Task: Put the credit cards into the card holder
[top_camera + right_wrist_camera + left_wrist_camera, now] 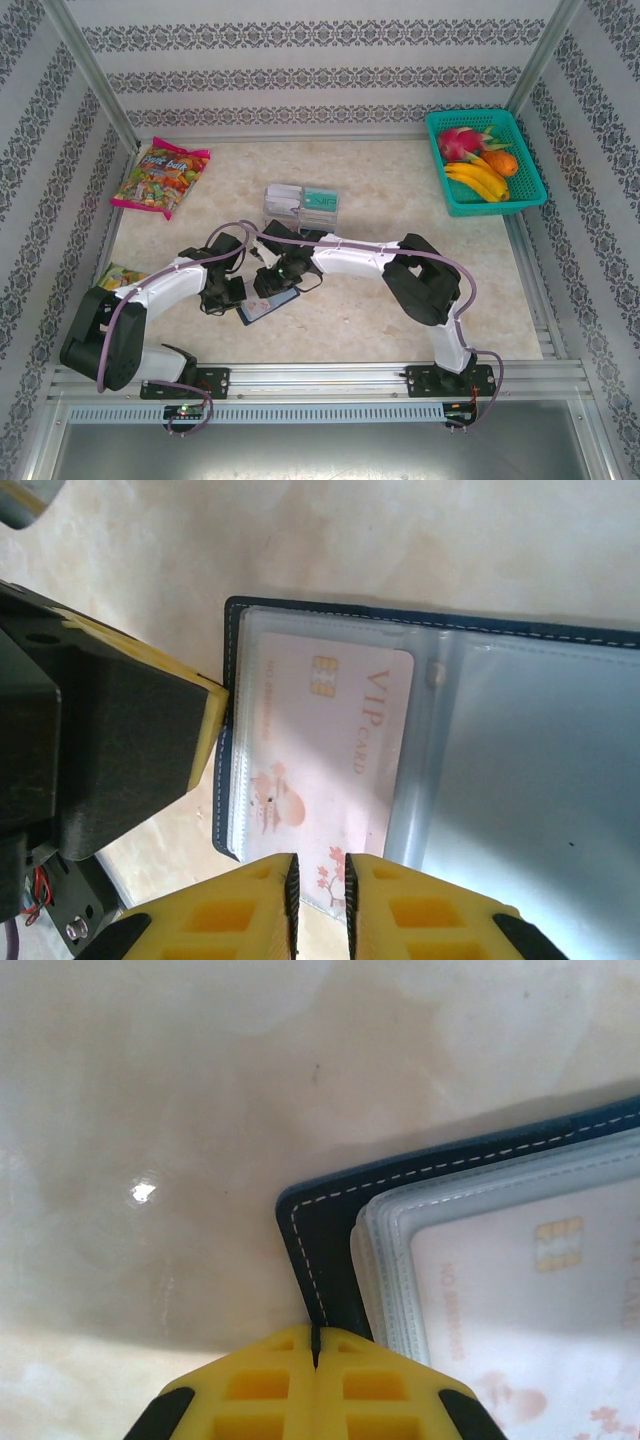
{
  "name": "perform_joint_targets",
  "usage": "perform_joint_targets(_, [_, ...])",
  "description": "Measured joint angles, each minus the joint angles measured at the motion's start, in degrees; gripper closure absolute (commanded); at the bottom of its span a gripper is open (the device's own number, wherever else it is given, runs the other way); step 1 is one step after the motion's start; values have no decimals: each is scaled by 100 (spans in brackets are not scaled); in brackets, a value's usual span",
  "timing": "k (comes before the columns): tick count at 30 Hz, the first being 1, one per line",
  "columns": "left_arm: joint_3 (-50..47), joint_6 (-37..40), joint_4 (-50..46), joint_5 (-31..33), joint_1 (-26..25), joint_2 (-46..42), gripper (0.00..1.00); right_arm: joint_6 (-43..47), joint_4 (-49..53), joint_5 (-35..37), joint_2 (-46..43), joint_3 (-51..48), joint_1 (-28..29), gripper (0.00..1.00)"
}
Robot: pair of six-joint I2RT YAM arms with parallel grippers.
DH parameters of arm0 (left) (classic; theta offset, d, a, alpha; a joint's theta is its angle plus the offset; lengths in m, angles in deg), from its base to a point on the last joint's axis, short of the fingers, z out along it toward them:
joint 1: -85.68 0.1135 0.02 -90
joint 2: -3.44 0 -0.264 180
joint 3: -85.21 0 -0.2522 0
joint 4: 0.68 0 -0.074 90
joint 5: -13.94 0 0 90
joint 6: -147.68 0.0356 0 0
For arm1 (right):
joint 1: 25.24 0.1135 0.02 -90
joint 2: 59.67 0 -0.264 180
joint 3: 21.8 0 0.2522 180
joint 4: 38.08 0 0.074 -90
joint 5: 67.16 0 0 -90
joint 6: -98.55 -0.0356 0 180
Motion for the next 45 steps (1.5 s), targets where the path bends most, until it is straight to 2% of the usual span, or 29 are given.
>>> perform_joint_targets(18, [2, 17, 2, -2, 4, -4, 100, 39, 131, 216, 439, 186, 7, 80])
perform_joint_targets(38, [55, 17, -70, 4, 4, -216, 100, -4, 129, 179, 367, 286, 118, 78])
perform_joint_targets(45, [474, 42, -372, 173, 4, -713, 83, 20, 125, 286, -319, -195, -142, 69])
